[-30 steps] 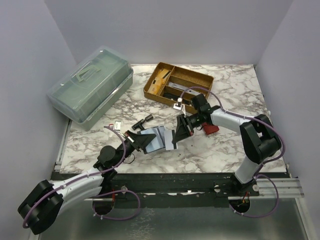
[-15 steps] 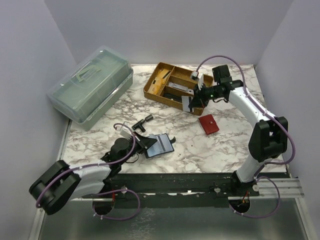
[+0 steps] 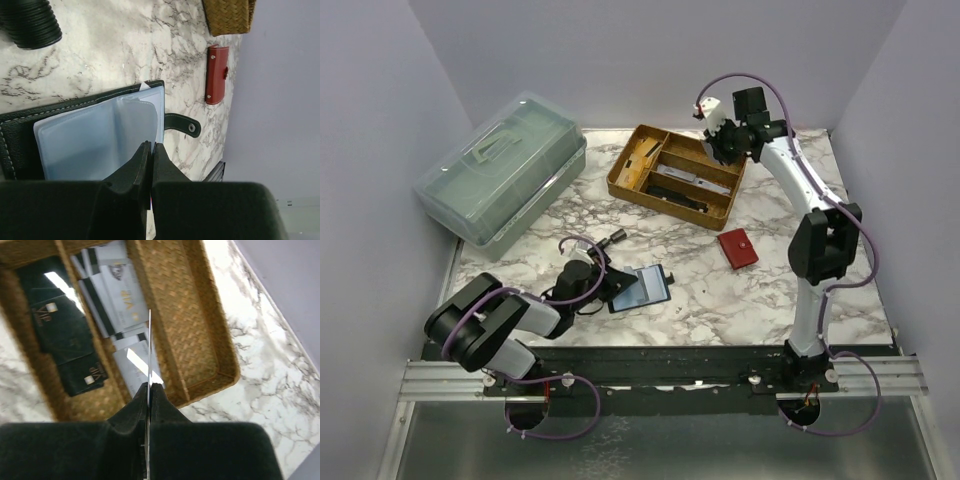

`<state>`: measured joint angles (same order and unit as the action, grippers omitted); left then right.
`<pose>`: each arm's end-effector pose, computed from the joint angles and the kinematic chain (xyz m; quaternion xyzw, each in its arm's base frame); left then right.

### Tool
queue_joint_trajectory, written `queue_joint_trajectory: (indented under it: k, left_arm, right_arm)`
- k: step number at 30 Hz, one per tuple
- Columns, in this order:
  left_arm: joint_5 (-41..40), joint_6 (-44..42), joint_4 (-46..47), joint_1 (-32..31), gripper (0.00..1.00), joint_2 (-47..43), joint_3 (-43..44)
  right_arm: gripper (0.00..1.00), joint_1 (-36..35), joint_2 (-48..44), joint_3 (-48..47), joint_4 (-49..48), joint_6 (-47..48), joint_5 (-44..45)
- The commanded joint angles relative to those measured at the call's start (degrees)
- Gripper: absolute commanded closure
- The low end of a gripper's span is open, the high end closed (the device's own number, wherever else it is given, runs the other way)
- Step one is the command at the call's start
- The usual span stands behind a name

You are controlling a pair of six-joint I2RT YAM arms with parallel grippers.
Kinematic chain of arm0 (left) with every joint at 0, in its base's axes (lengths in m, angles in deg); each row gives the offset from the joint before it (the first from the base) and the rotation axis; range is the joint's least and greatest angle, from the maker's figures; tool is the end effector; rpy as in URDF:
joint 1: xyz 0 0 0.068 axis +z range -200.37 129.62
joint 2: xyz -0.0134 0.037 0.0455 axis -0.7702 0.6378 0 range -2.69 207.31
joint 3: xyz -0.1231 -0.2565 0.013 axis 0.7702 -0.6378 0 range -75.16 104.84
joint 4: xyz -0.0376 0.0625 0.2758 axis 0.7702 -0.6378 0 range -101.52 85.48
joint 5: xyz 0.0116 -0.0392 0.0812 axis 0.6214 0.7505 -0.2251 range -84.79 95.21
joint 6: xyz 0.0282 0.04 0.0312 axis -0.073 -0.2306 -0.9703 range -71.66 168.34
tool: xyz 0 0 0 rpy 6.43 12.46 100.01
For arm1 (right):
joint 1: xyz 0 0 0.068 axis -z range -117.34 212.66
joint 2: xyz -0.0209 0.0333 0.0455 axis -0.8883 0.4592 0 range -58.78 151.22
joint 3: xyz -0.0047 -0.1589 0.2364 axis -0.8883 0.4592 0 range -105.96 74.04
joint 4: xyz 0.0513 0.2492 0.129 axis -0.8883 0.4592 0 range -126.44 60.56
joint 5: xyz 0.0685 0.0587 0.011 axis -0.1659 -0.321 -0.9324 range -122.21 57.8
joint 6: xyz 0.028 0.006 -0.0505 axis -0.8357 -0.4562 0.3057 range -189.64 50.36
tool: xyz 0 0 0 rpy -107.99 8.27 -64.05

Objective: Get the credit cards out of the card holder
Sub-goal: Place the credit card in the storage box.

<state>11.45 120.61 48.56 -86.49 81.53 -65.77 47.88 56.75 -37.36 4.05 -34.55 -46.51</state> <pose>0.1815 -0.1379 0.1006 -0.2274 0.7953 -0.4807 0.2912 0.4752 0.1361 0.3230 -0.4295 0.8098 0.0456 0.3970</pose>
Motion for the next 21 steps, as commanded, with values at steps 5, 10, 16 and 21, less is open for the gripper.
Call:
queue_joint_trajectory:
  k: [5, 10, 16, 21]
  left_arm:
    - [-1.4, -3.2, -23.2, 1.1, 0.87, -6.8, 5.7]
    - [-2.8, -3.8, -33.2, 1.2, 0.78, -10.5, 7.1]
    - [-4.7, -4.4, -41.6, 1.3, 0.67, -14.5, 8.8]
    - [-7.5, -5.8, -45.0, 1.3, 0.58, -17.5, 10.1]
  right_arm:
    - [1.0, -0.5, 13.1, -14.1, 6.3, 0.8, 9.9]
    - [1.0, -2.3, 15.0, -15.0, 6.5, 0.3, 10.1]
    - [1.0, -3.9, 16.8, -13.3, 4.7, -0.4, 12.2]
    - [1.0, -4.3, 20.5, -13.6, 1.1, 0.1, 19.2]
